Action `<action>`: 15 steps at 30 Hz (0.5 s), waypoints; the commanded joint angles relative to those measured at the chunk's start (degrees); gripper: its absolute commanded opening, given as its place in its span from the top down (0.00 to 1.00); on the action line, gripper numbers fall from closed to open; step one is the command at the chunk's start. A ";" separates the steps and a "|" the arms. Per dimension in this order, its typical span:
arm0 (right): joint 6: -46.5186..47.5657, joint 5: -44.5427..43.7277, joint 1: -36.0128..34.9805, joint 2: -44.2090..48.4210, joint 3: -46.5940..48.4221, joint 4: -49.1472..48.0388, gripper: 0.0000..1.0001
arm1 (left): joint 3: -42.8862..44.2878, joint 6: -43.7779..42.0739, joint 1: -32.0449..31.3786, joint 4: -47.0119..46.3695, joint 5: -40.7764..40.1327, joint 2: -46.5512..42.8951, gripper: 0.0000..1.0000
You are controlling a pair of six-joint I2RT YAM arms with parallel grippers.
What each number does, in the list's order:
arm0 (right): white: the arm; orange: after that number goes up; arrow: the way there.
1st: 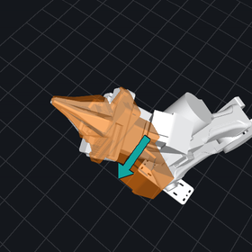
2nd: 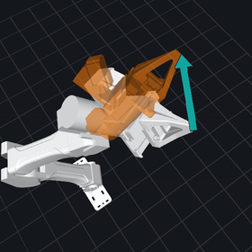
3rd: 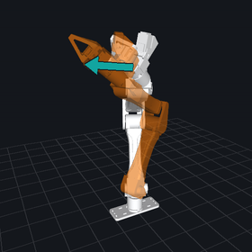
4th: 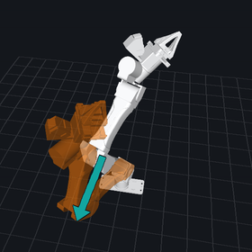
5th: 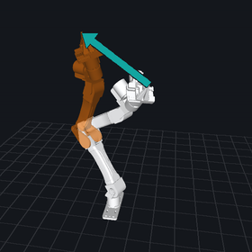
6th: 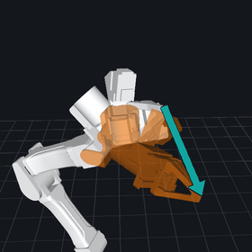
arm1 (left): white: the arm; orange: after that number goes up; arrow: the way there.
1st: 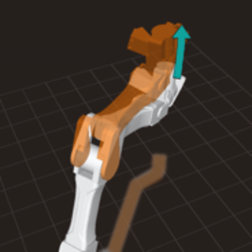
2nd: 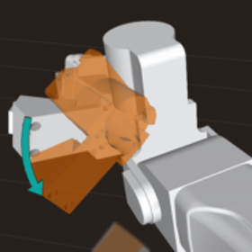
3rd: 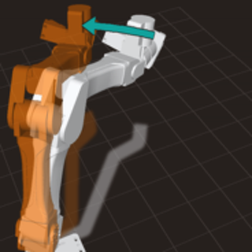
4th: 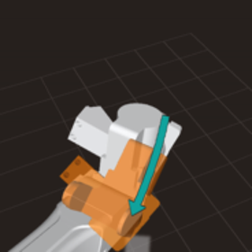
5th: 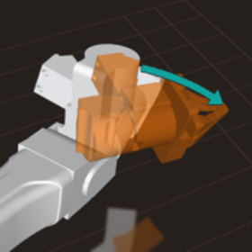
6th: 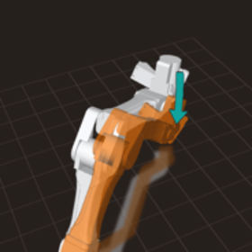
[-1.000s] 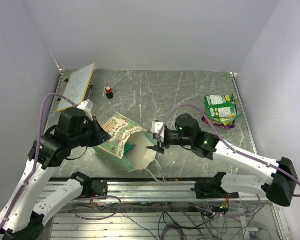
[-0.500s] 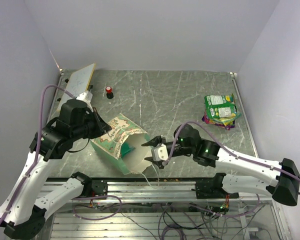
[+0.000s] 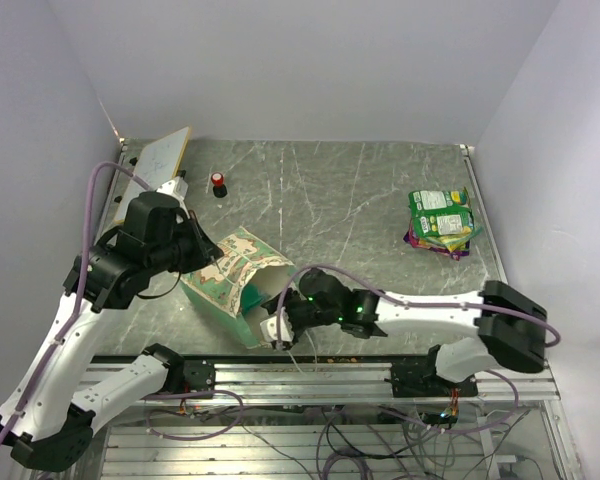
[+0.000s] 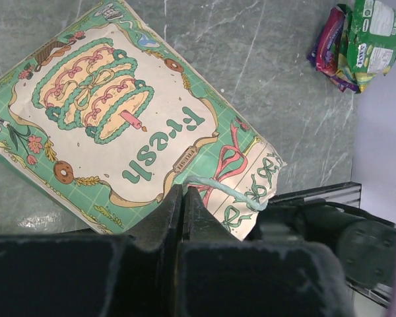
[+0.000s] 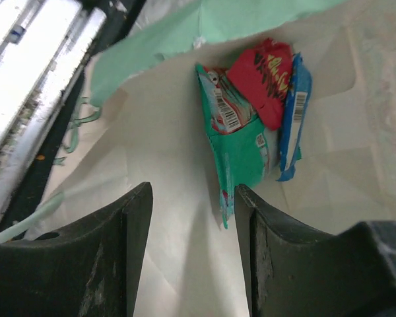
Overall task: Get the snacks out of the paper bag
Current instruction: Take out the snack from the paper bag.
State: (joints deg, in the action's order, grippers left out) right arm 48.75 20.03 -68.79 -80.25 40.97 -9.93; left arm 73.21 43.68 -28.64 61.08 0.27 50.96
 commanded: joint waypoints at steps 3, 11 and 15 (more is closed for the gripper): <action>1.41 -4.74 -0.09 -9.35 3.26 -11.10 0.48 | 2.42 0.09 0.20 0.73 -0.33 -0.42 0.93; 0.84 -12.15 0.39 -18.84 5.71 -16.37 0.50 | 5.42 0.64 0.17 1.24 -0.26 0.26 0.93; 1.24 -11.96 1.96 -21.68 5.68 -19.66 0.52 | 5.77 1.05 0.18 1.06 0.30 0.21 0.93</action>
State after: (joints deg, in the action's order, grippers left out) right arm 49.25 9.76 -68.29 -99.50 45.54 -24.64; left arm 77.32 44.05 -28.64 62.24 0.32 51.59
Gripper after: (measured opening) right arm 0.502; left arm 0.072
